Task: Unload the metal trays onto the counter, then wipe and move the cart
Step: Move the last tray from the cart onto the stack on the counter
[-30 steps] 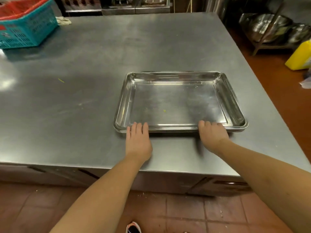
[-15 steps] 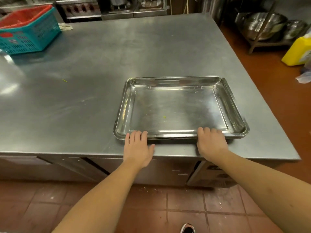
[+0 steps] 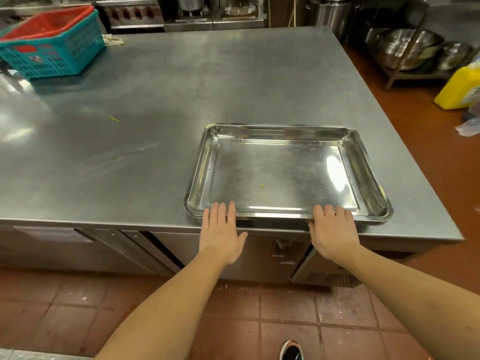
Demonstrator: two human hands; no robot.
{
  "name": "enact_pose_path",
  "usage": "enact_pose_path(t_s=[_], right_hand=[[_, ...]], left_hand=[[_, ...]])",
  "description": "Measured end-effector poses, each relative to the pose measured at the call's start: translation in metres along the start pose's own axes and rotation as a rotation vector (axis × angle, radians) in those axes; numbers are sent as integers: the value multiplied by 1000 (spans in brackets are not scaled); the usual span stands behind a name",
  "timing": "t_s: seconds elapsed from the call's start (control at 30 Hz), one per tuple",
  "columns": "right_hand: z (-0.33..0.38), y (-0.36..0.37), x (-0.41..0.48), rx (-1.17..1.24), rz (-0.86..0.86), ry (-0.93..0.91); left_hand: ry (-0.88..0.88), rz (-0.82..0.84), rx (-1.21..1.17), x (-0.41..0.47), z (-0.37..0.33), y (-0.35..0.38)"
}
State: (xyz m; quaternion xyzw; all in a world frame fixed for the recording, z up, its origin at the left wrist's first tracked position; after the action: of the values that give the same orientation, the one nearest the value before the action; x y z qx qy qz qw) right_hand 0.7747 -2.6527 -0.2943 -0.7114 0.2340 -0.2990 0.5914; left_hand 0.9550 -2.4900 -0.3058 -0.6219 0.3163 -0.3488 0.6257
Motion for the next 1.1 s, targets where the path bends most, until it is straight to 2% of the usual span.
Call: enact_pose_path(t_s=[0.37,1.1], right_hand=[[0,3,2,101,34,28],[-3,4,11,107,65,33]], left_hand=[[-24,-3,49,0,-2,6],[-29,39,134,6,-3,6]])
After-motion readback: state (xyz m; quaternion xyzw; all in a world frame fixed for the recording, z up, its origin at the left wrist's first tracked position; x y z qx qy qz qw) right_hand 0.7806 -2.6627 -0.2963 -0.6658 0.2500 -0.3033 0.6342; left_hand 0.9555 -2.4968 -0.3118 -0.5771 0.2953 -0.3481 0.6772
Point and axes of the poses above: each hand's wrist, its own x-axis towards the middle knuckle, its own y-axis out of the palm, z = x × y, the point moved 6 cm from there along x, towards the middle knuckle, and after that the axes turned 10 degrees about -z, right-handed, at the moved point
